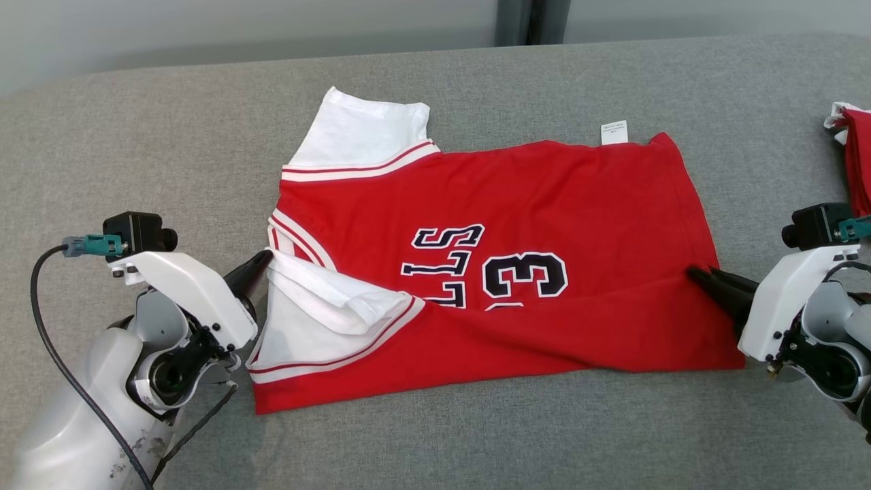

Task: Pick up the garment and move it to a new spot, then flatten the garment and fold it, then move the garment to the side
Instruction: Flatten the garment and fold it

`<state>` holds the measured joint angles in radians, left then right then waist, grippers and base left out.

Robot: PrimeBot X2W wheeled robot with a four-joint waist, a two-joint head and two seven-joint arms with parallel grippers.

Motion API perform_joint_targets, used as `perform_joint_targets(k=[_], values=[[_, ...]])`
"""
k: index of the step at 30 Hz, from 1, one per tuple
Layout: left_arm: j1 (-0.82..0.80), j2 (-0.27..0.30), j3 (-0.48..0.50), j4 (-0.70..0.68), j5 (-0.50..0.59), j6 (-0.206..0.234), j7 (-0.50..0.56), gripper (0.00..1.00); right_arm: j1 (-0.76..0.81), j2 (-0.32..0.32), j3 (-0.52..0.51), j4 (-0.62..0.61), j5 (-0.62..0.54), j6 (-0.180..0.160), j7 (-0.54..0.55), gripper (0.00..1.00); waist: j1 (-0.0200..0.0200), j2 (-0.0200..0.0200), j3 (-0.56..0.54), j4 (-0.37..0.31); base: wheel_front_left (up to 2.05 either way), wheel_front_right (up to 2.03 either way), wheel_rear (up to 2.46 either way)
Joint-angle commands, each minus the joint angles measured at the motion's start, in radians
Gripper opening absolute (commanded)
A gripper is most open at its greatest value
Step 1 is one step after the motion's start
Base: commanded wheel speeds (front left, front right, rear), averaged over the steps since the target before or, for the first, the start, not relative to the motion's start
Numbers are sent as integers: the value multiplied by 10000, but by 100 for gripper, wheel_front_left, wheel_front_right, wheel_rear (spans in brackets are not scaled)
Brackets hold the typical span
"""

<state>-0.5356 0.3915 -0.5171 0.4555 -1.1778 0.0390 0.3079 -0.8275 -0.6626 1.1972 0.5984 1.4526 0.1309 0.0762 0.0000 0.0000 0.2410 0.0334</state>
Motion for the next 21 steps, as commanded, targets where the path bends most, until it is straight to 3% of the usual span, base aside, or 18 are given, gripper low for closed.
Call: perform_joint_targets(k=[1,2,3,8,14,17,21], values=[[-156,40,6,64,104,-22,-77,0,-57,45,-13,38,20,-5,-28,100,0,0,-11,-8,0,0,0],[-180,10,-34,166,196,6,-180,38,-62,55,-8,99,38,-5,-67,100,0,0,-30,-14,0,0,0],[-199,-36,-54,271,285,39,-318,100,-45,70,0,164,82,-5,-76,100,0,0,-55,-19,0,0,0],[-253,-182,75,733,697,375,-1334,100,-120,65,-10,685,-285,-5,-810,100,0,0,-289,-26,0,0,0],[185,-388,434,632,1371,600,-3677,100,-79,252,-170,1441,-1210,-5,-2891,100,0,0,-691,-17,0,0,0],[622,-498,653,345,1620,717,-4884,100,87,322,-536,1732,-1796,-5,-3370,100,0,0,-907,-44,0,0,0],[1417,-626,988,-311,2234,935,-5640,100,345,476,-2475,1668,-3824,-5,-3421,100,0,0,-1099,-121,0,0,0]])
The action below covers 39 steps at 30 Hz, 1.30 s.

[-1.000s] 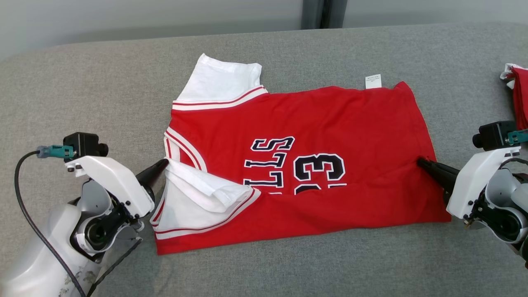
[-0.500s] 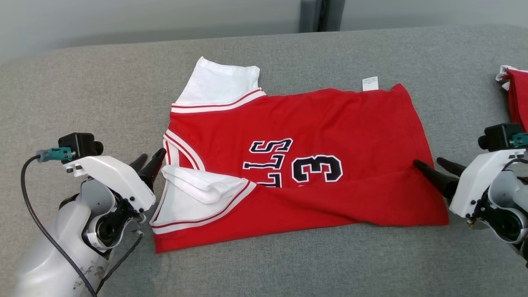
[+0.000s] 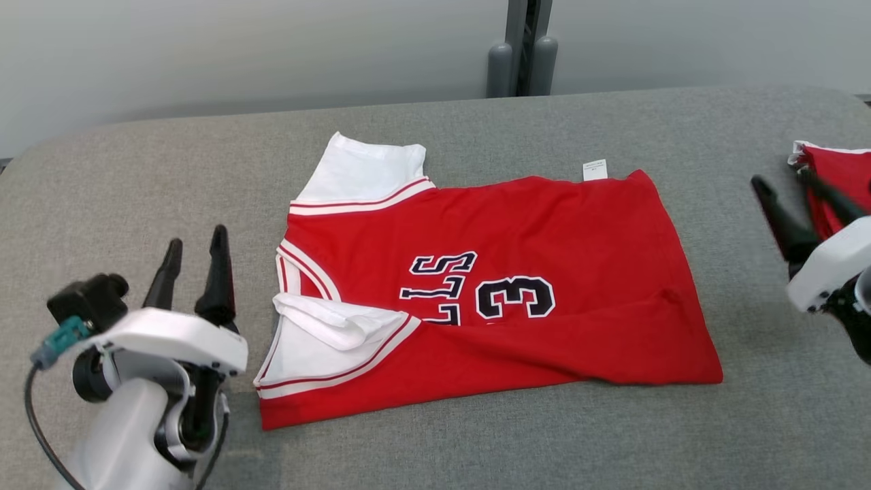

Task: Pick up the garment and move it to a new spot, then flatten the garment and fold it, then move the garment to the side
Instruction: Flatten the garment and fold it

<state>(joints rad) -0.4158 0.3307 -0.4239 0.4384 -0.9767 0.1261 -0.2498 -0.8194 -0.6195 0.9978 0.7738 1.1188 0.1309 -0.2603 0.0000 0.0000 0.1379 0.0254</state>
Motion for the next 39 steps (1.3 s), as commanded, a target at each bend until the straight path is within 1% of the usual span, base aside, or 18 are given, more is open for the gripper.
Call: perform_joint_targets(k=[1,4,6,8,10,11,14,16,18,19,23,27,33,39], values=[[446,-78,126,-329,436,107,-111,100,557,142,-1151,-208,-1064,-5,-50,100,0,0,-111,-54,0,0,0],[1076,-286,682,-1016,1396,319,-151,100,1591,549,-3549,-884,-2965,-5,-56,100,0,0,-242,-68,0,0,0],[1709,-646,1104,-1391,1975,325,-146,100,2504,941,-5068,-1584,-4346,-3,-57,100,0,0,-342,-78,0,0,0],[2218,-955,1464,-1660,2518,199,-150,100,3589,1573,-6436,-2344,-5568,-5,-54,100,0,0,-459,-98,0,0,0],[2690,-1307,1741,-1706,2911,35,-150,100,4518,2180,-7471,-3145,-6667,-5,-56,100,0,0,-584,-107,0,0,0],[2893,-1439,1783,-1660,3128,-36,-152,100,4934,2466,-7819,-3465,-7110,-5,-56,100,0,0,-638,-102,0,0,0],[3388,-1841,1979,-1404,3583,-275,-152,100,5987,3330,-8693,-4142,-7932,-5,-57,100,0,0,-754,-83,0,0,0],[3600,-2029,2094,-1107,3775,-431,-152,100,6447,3753,-8980,-4416,-8232,-5,-57,100,0,0,-801,-73,0,0,0],[3726,-2174,2136,-697,3921,-553,-153,100,6739,4014,-9111,-4600,-8477,-5,-57,100,0,0,-817,-80,0,0,0],[3726,-2174,2136,-697,3921,-553,-153,100,6739,4014,-9111,-4600,-8477,-5,-57,100,0,0,-817,-80,0,0,0],[3678,-2361,2189,136,4007,-726,-153,100,6918,4251,-9123,-4787,-8701,-5,-58,100,0,0,-752,-158,0,0,0],[3366,-2510,2182,989,3787,-888,-155,100,6930,4315,-9214,-4875,-8702,-5,-58,100,0,0,-672,-244,0,0,0],[2954,-2638,2393,1937,3558,-931,-154,100,6984,4306,-9246,-4854,-8660,-5,-58,100,0,0,-571,-370,0,0,0],[2537,-2689,2226,2918,3411,-1072,-133,100,6919,4277,-9182,-4817,-8601,-5,-58,100,0,0,-517,-513,0,0,0]])
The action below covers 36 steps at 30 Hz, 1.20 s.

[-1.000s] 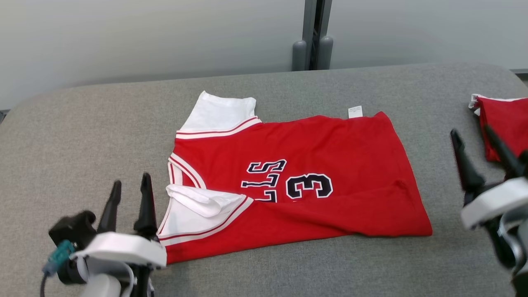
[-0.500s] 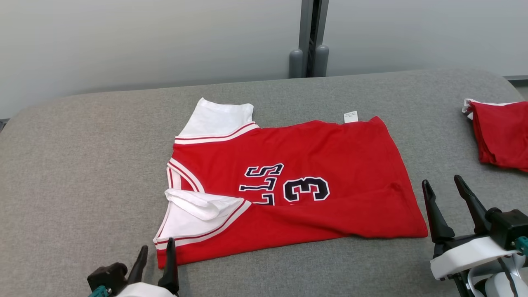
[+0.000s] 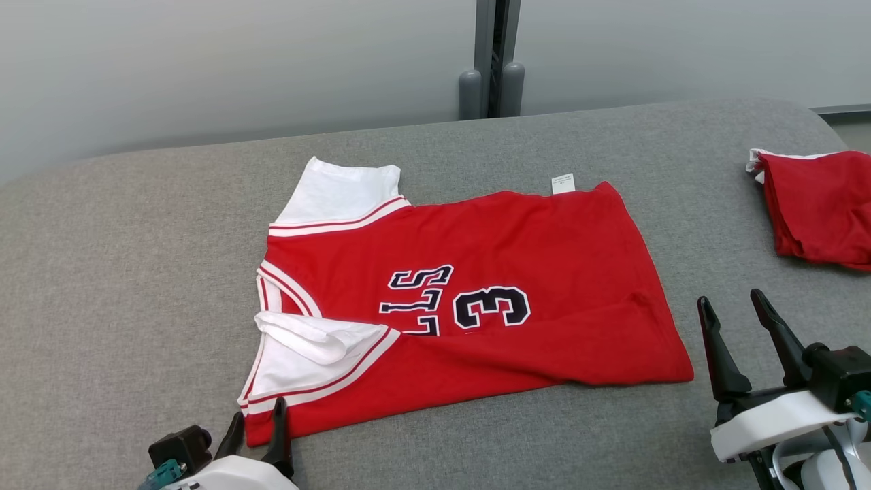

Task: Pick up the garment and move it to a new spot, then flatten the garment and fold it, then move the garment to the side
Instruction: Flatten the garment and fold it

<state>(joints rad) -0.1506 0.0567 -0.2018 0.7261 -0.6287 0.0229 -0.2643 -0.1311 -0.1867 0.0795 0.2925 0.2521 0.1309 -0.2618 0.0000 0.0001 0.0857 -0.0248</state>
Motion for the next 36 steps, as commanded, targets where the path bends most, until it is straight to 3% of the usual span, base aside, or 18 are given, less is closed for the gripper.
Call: perform_joint_targets(k=[1,6,7,8,9,17,35,36], values=[[-144,39,-28,196,-109,-62,19,100,22,-58,-3,1,77,-5,-43,100,0,-1,10,-27,0,0,0],[-341,-12,-184,818,-252,-162,126,100,9,-71,-16,4,113,-5,-43,100,0,-1,46,-65,0,0,0],[-367,-15,-204,921,-293,-190,136,95,15,-70,-14,4,111,-5,-43,100,0,-1,57,-64,0,0,0],[-406,-19,-225,994,-308,-205,134,44,27,-62,-25,11,119,-5,-43,100,0,-1,68,-56,0,0,0],[-453,-29,-249,1023,-322,-234,126,2,53,-52,-39,44,122,-5,-43,100,0,-1,73,-43,0,0,0],[-706,197,-263,472,265,-237,14,0,51,77,-235,1347,458,-5,-43,100,0,-1,86,270,0,0,0],[-504,164,-512,-569,1019,-281,3,0,-1647,497,568,5191,3440,-5,251,100,0,-1,394,808,0,0,0],[-521,157,-538,-577,1016,-290,3,0,-1696,503,648,5282,3633,-5,278,66,0,-1,402,825,0,0,0]])
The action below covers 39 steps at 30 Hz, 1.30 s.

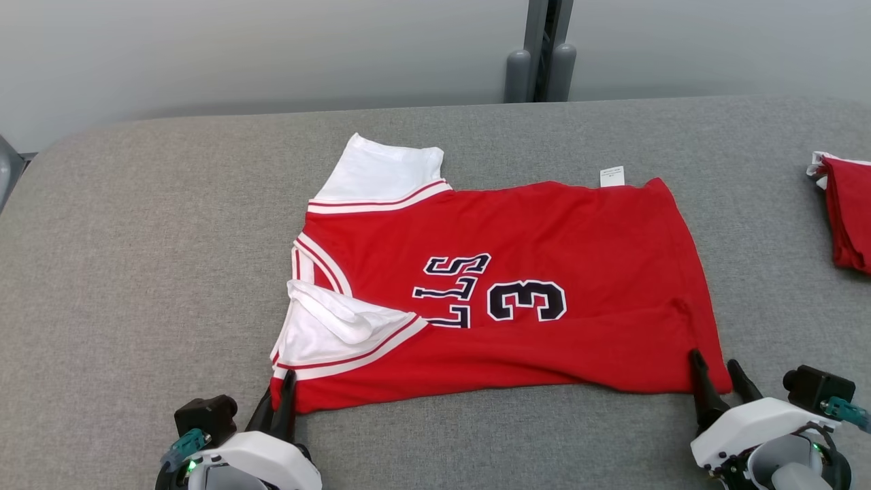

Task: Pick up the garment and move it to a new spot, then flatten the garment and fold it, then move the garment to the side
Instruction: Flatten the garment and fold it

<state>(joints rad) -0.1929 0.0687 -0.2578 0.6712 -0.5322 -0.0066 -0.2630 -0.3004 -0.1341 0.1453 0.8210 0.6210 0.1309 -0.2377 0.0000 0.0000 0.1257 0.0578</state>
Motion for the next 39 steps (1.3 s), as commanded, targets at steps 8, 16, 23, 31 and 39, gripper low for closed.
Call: perform_joint_targets(k=[8,16,23,31,39], values=[[-131,178,-162,17,167,-91,6,0,-300,-448,604,46,1164,-5,-110,0,0,0,-40,23,0,0,0],[-174,580,-468,-71,432,-170,182,0,-355,-942,1074,-148,1746,-5,-242,0,0,0,-209,-47,0,0,0],[156,946,-699,-307,389,-342,907,0,-67,-1255,1664,-54,2147,-6,-55,0,0,0,-535,-109,0,0,0],[1185,1493,-756,-1195,63,-427,1999,0,564,-1629,2026,-271,2767,-8,668,0,0,0,-1064,-317,0,0,0],[2418,1895,-796,-2891,-237,-123,2990,0,1290,-2011,2141,-1050,3088,-8,1313,0,0,0,-1255,-446,0,0,0]])
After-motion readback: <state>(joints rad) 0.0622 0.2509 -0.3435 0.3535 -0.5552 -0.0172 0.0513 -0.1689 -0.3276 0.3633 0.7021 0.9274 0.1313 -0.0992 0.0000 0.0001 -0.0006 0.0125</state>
